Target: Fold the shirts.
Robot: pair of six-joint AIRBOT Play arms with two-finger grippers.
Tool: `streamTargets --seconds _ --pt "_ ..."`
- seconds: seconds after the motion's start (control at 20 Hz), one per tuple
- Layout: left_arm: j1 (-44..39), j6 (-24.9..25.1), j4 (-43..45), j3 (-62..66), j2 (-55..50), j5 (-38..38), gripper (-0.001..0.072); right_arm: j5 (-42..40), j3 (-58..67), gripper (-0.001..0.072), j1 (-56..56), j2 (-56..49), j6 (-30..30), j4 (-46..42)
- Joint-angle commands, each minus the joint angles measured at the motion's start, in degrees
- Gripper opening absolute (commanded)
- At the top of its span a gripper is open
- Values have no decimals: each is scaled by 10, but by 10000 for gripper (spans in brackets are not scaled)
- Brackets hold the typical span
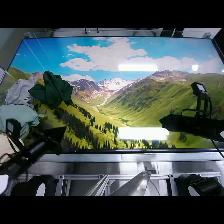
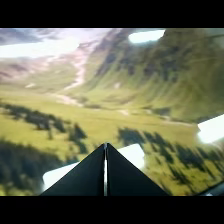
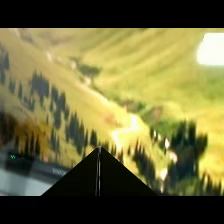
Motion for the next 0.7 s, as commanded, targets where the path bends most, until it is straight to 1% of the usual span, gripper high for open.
streamTargets --seconds 0.0,0.05,0.15,0.2,0.25,0.3,0.35,0.4,0.45,0.5,0.55,0.6,0.65 --pt "0 -129 152 150 -162 7 12 -123 0 25 0 0 1 19" --pt "0 -148 169 219 -235 -1 12 -146 0 25 0 0 1 23" --pt "0 -170 197 375 -374 -31 12 -180 2 25 0 0 -3 32" --pt "0 -199 226 471 -447 -56 12 -183 8 23 -1 0 -24 32" --pt "0 -240 278 572 -518 -95 12 -149 33 20 -1 -5 -64 11" --pt "-2 -284 346 675 -587 -148 12 -89 73 20 -1 -21 -62 -44" --pt "-8 -329 410 763 -645 -198 12 -26 120 20 -1 -43 -37 -115" --pt "-14 -369 462 837 -693 -233 12 40 175 20 -1 -70 -19 -189" --pt "-17 -393 494 894 -733 -254 15 91 225 20 0 -97 -18 -239" --pt "-16 -396 497 926 -762 -262 52 126 270 21 0 -125 -18 -276" --pt "-16 -396 494 939 -784 -275 268 138 301 21 0 -147 -18 -292" --pt "-14 -390 494 942 -804 -298 359 136 318 22 0 -161 -18 -287" --pt "-10 -383 492 936 -821 -322 359 129 322 22 0 -169 -17 -277"
